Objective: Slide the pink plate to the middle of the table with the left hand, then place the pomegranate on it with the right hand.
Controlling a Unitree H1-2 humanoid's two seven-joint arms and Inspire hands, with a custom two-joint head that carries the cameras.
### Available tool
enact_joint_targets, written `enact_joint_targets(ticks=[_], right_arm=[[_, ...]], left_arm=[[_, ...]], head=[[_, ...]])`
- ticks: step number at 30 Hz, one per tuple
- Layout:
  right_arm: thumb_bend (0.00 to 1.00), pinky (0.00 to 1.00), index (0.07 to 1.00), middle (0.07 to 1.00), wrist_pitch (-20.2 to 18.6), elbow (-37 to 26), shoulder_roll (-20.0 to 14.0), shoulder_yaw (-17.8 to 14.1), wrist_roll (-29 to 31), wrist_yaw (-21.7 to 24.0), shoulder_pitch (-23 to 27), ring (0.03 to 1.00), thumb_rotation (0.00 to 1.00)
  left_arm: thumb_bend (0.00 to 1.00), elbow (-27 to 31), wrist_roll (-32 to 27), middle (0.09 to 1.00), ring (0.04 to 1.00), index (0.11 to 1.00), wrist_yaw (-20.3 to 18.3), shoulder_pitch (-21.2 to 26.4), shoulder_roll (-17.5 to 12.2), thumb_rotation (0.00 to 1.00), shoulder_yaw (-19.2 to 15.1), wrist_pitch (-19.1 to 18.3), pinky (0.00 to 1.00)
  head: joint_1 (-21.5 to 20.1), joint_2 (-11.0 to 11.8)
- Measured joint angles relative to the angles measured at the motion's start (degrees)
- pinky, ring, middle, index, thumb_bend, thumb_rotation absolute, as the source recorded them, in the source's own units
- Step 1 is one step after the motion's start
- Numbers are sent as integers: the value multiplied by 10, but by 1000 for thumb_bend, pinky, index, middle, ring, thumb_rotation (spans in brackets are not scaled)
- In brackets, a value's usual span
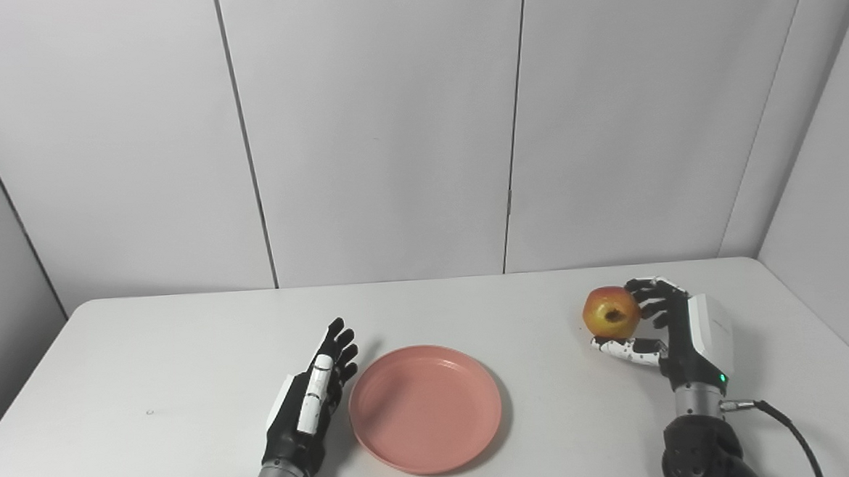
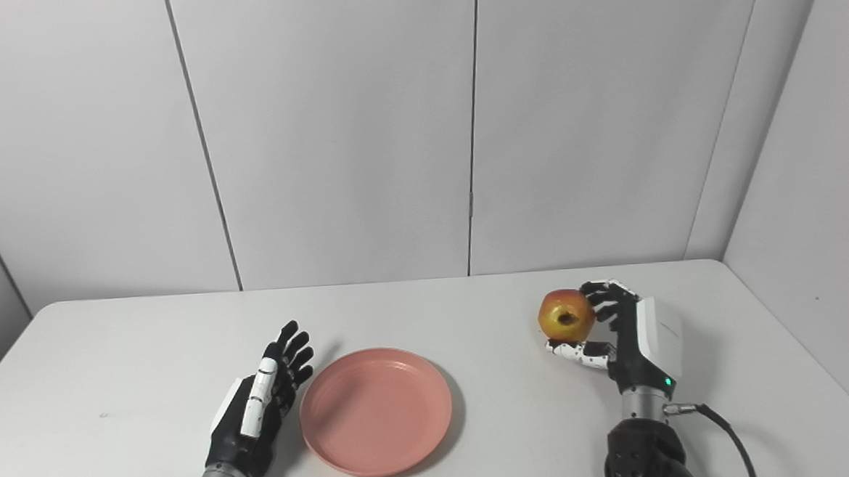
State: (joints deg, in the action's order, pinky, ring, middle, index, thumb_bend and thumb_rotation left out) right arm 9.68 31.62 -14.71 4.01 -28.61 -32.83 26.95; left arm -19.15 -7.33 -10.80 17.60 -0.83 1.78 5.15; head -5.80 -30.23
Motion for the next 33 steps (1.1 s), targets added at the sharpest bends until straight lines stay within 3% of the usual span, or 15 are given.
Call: enact_joint_targets(ticks=[12, 27, 33], right_arm=[[519, 419, 525, 464, 5, -88, 10, 4, 6, 43, -21, 494, 0], [520, 464, 509, 479, 42, -127, 18, 15, 32, 106, -48, 533, 0], [518, 402, 530, 457, 45, -152, 29, 16, 52, 139, -63, 483, 0]], left_arm=[[542, -11, 15, 982, 967, 980, 13, 7, 5, 1000, 4, 1, 960], [526, -26, 53, 982, 964, 984, 34, 17, 18, 1000, 8, 10, 942], [513, -37, 65, 979, 959, 981, 46, 23, 22, 1000, 9, 23, 931]], head=[[18, 5], [29, 9], [33, 11]])
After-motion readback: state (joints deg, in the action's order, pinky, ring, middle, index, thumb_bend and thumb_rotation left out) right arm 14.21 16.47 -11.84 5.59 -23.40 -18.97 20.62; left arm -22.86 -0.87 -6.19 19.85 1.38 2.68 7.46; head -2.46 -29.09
